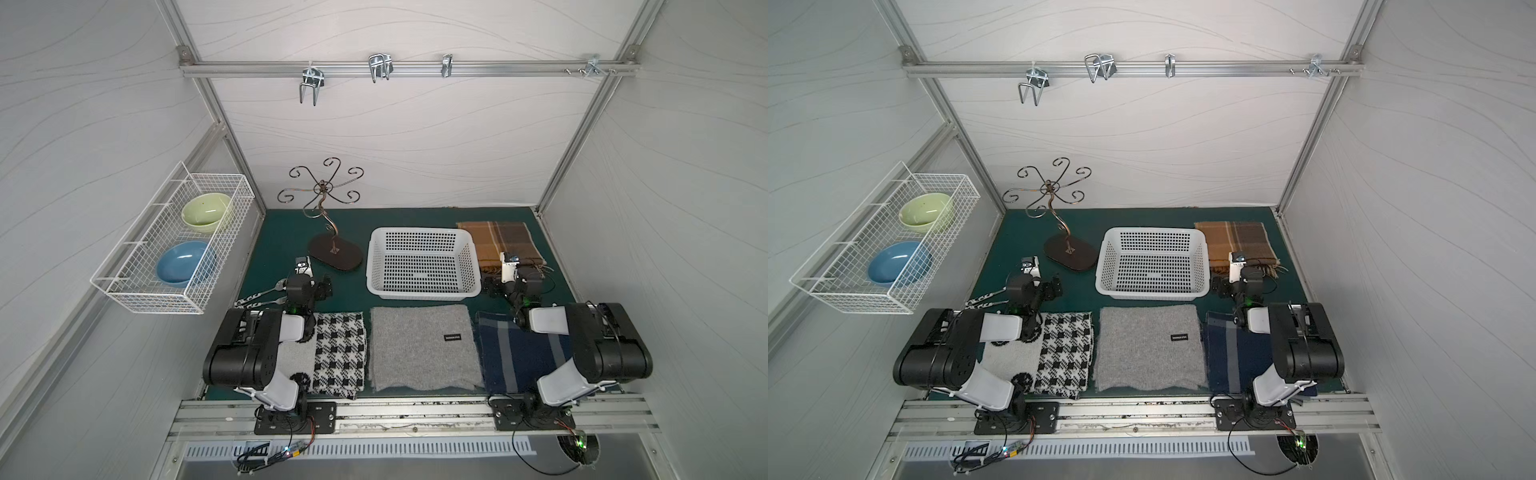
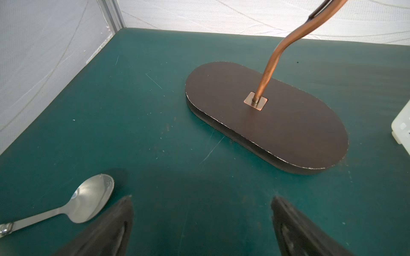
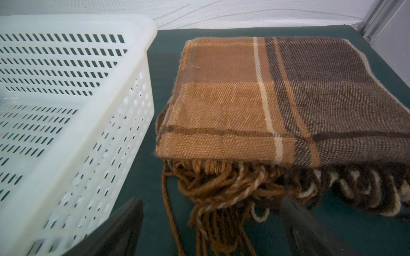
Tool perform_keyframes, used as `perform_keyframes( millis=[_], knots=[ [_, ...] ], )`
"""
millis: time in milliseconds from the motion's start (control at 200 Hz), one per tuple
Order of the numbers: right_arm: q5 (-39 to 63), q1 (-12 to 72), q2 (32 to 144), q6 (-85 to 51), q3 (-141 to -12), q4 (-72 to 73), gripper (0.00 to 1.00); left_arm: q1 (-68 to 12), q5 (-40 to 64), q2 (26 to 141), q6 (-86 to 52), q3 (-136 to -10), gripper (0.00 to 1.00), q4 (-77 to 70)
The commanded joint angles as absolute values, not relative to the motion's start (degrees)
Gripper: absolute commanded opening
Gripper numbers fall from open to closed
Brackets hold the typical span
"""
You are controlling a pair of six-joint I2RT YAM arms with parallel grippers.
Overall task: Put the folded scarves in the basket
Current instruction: Pick up the scarf at the center of the board.
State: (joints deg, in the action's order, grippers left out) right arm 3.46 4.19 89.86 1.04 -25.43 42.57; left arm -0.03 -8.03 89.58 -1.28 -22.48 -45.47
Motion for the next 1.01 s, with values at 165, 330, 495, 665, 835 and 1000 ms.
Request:
perform_keyframes(
  millis=[165, 330, 495, 665, 835, 1000],
  knots=[
    [3.86, 3.95, 89.96, 0.8, -26.28, 43.63, 0.99, 1.03, -6.05, 88.78, -1.77, -24.17, 1.0, -47.55],
    [3.97, 3.87, 90.04, 0.8, -26.3, 43.66, 0.99, 1.48, -5.07, 88.83, -2.02, -24.25, 1.0, -47.31],
    [4.17, 3.78, 90.06, 0.88, -26.25, 43.61, 0.99, 1.57, -4.83, 88.85, -1.99, -24.34, 1.0, -47.29],
    [4.18, 3.72, 90.09, 0.88, -26.37, 43.45, 0.99, 1.56, -4.79, 88.82, -2.11, -24.32, 0.99, -47.22],
    [4.13, 3.78, 90.16, 0.8, -26.37, 43.5, 0.99, 1.56, -4.75, 88.86, -2.05, -24.29, 0.99, -47.28],
    [4.16, 3.76, 90.08, 0.82, -26.3, 43.64, 0.99, 1.62, -3.33, 88.86, -1.51, -24.39, 0.99, -47.11]
  ],
)
